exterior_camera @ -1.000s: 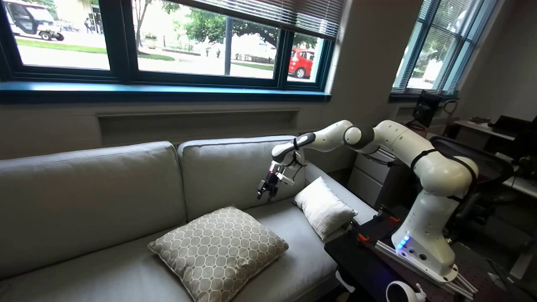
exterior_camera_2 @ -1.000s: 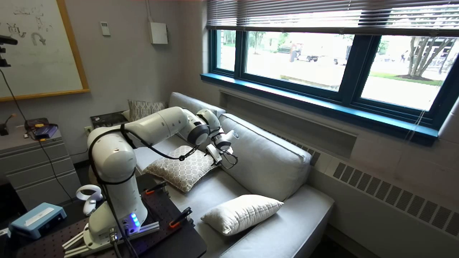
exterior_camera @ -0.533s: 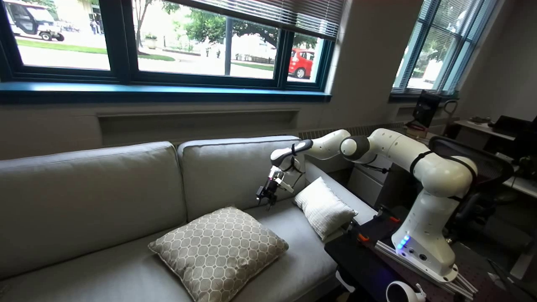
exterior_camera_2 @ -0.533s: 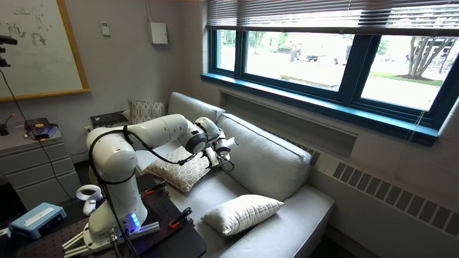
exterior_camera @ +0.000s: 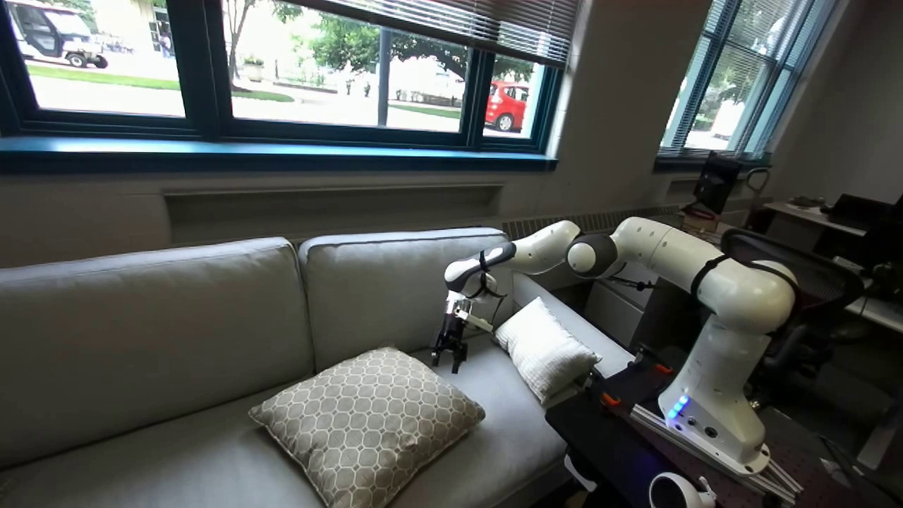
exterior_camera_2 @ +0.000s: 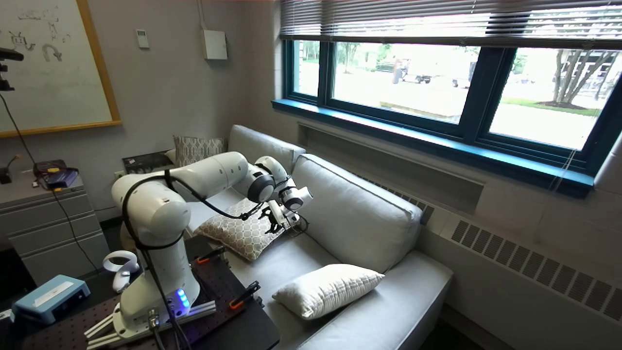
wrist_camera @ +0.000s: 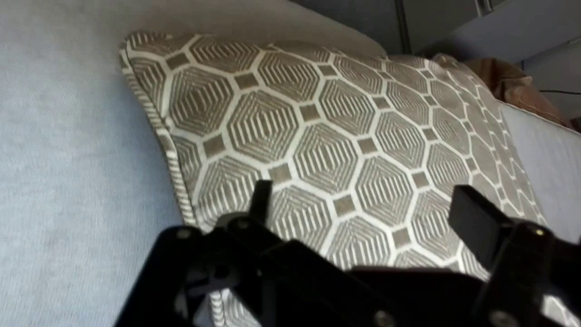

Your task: Move the big pillow to the right side of the couch

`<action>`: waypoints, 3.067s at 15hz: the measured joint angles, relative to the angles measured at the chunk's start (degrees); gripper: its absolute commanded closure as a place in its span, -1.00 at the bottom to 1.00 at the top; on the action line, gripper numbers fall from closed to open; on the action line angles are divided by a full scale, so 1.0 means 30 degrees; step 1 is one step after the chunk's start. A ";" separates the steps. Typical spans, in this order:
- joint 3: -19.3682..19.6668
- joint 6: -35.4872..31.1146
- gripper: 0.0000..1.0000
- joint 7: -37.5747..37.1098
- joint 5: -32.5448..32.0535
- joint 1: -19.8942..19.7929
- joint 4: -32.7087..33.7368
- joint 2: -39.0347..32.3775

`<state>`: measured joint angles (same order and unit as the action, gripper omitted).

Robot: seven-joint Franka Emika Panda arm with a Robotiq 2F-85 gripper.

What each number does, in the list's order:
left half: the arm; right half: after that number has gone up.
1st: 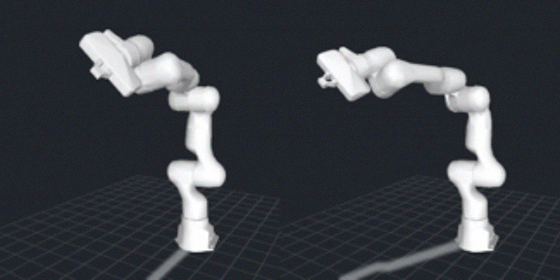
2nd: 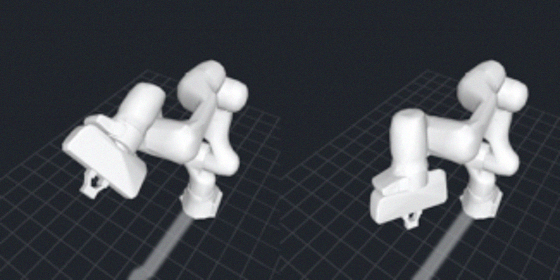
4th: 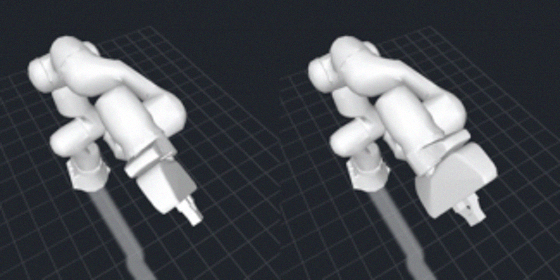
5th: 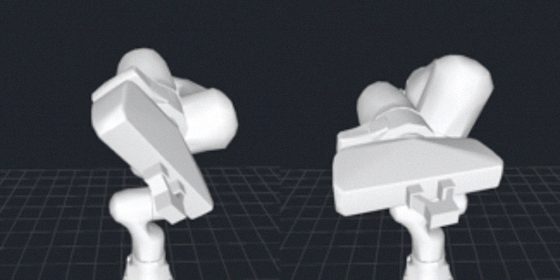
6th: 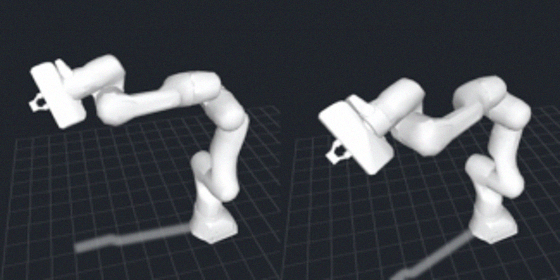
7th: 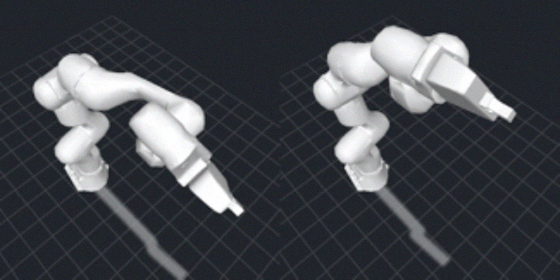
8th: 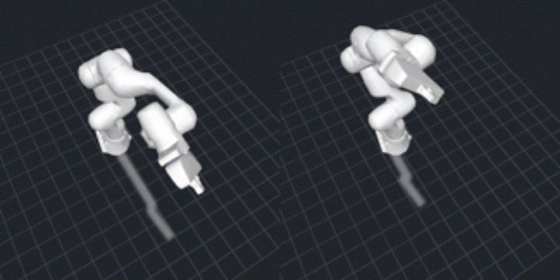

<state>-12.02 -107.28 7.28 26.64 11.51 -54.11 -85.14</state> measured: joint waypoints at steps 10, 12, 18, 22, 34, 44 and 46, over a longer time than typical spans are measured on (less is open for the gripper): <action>0.1251 -0.4737 -1.00 -0.7605 -0.2220 0.3060 -0.2019 -0.0039; 0.1353 -0.7245 -1.00 -0.8479 -0.1999 0.2974 -0.3535 -0.0046; 0.0218 -1.1659 -0.36 -0.8840 -0.0536 0.1983 -0.6757 0.0074; -0.0760 -1.1664 0.24 -0.8587 -0.0537 0.1493 -0.6885 0.0220; -0.1022 -1.2170 1.00 -0.8507 -0.1539 0.2518 -1.0093 0.3771; 0.0860 -1.2571 0.50 -0.8895 -0.4584 0.4107 -1.8114 1.3083; 0.1130 -1.2565 0.31 -0.8630 -0.4927 0.3561 -1.9466 1.4376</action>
<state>-8.63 -144.98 -18.61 11.86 22.20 -112.51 -42.01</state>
